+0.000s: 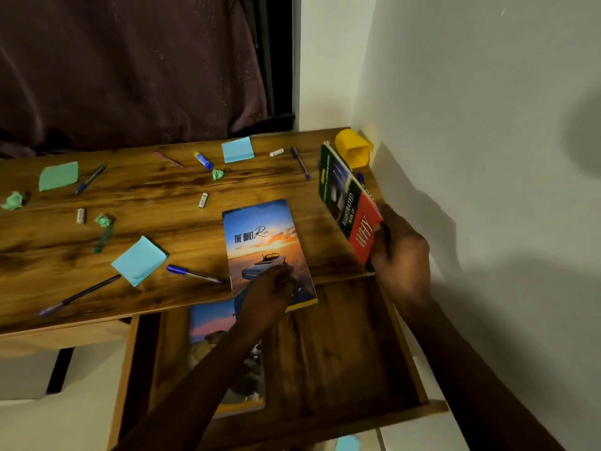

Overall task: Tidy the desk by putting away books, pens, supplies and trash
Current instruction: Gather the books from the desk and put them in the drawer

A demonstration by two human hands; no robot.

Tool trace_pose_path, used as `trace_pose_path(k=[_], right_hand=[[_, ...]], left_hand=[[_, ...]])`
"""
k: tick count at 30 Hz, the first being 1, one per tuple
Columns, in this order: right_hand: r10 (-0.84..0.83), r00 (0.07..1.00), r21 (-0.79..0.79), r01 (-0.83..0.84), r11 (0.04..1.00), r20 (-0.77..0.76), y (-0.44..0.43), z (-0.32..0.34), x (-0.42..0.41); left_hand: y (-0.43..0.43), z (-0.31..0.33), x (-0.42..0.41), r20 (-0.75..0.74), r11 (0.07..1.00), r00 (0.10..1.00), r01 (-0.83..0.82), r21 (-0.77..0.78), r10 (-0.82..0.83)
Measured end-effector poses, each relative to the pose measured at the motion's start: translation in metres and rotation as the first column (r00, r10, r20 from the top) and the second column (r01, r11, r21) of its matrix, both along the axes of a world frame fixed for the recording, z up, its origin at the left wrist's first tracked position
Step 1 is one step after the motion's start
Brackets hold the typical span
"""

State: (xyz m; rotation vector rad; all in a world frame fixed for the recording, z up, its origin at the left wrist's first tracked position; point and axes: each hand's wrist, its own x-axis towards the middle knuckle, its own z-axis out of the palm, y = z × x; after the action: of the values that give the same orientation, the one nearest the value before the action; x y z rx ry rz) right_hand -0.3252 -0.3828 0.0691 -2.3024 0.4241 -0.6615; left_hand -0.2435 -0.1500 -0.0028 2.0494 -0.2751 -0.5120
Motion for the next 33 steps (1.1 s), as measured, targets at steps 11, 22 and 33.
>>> trace_pose_path(k=[11,22,33], right_hand=[[-0.213,0.974,0.911,0.023,0.412,0.072,0.051,-0.02,0.031],[-0.032,0.969,0.912,0.241,0.332,-0.245,0.088,-0.087,0.059],[0.059,0.951,0.767,0.208,0.607,-0.304,0.088,-0.104,0.065]], left_hand=[[0.016,0.011,0.013,-0.211,0.919,0.962,-0.235,-0.318,0.173],[0.07,-0.011,0.032,-0.285,0.911,0.899,-0.385,-0.151,0.332],[0.076,-0.022,0.034,-0.132,0.959,0.95,-0.28,0.051,0.285]])
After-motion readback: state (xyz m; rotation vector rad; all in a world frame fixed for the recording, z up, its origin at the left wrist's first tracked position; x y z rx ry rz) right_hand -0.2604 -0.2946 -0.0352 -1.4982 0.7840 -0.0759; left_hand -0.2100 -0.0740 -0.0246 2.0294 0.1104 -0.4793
